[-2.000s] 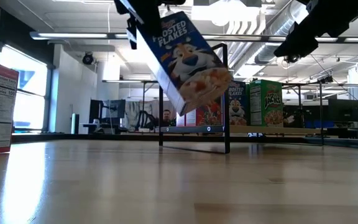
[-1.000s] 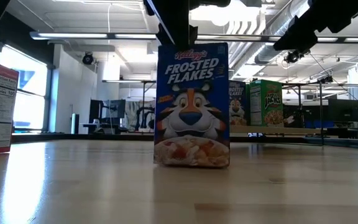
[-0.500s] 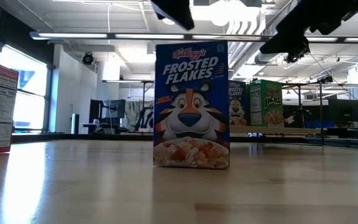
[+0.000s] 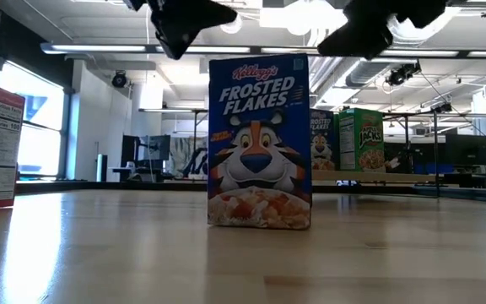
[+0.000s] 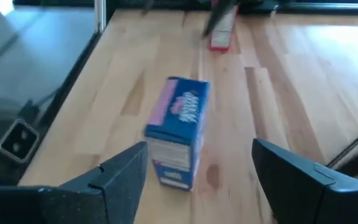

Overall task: Stack cereal on shelf
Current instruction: Put the blue cereal box on the shelf aligned with the other blue cereal boxes

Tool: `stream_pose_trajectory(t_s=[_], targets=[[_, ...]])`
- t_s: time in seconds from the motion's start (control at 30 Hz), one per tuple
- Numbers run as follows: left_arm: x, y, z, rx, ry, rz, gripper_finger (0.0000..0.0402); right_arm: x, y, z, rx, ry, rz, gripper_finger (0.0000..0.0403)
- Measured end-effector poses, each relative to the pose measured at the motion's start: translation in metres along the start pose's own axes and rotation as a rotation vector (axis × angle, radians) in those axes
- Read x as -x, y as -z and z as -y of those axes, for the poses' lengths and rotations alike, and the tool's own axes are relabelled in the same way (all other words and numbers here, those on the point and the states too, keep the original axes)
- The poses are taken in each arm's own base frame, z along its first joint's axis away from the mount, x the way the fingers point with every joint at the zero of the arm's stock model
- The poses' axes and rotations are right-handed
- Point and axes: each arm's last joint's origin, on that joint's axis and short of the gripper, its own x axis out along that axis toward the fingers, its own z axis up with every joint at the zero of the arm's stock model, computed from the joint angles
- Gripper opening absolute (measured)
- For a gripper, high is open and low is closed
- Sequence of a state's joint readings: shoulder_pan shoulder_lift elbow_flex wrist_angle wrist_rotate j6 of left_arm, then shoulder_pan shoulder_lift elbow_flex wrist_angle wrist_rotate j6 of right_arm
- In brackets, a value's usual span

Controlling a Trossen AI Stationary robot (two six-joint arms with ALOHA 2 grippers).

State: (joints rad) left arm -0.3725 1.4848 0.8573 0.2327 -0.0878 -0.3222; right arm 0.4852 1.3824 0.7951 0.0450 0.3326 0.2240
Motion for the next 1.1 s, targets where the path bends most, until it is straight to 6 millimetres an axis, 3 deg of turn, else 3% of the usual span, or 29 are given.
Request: stream_pose_trajectory(t_s=[0.17, 0.33, 0.6, 0.9, 1.1], targets=[[0.014, 0.015, -0.01, -0.034, -0.011, 0.175, 0.0216, -0.017, -0.029, -0.013, -0.067, 0.019, -0.112, 0.0275], [0.027, 0.025, -0.016, -0.11, -0.039, 0.244, 0.0216, -0.039, -0.053, -0.019, -0.155, 0.071, -0.282, 0.0281], [0.041, 0.034, -0.025, -0.151, -0.089, 0.28, 0.0216, -0.086, -0.081, -0.036, -0.135, 0.13, -0.496, 0.033], [0.047, 0.034, -0.025, -0.139, -0.091, 0.262, 0.0216, -0.127, -0.082, -0.039, -0.112, 0.224, -0.714, 0.0344], [0.046, 0.034, -0.025, -0.137, -0.09, 0.255, 0.0216, -0.136, -0.078, -0.036, -0.143, 0.203, -0.779, 0.0331]])
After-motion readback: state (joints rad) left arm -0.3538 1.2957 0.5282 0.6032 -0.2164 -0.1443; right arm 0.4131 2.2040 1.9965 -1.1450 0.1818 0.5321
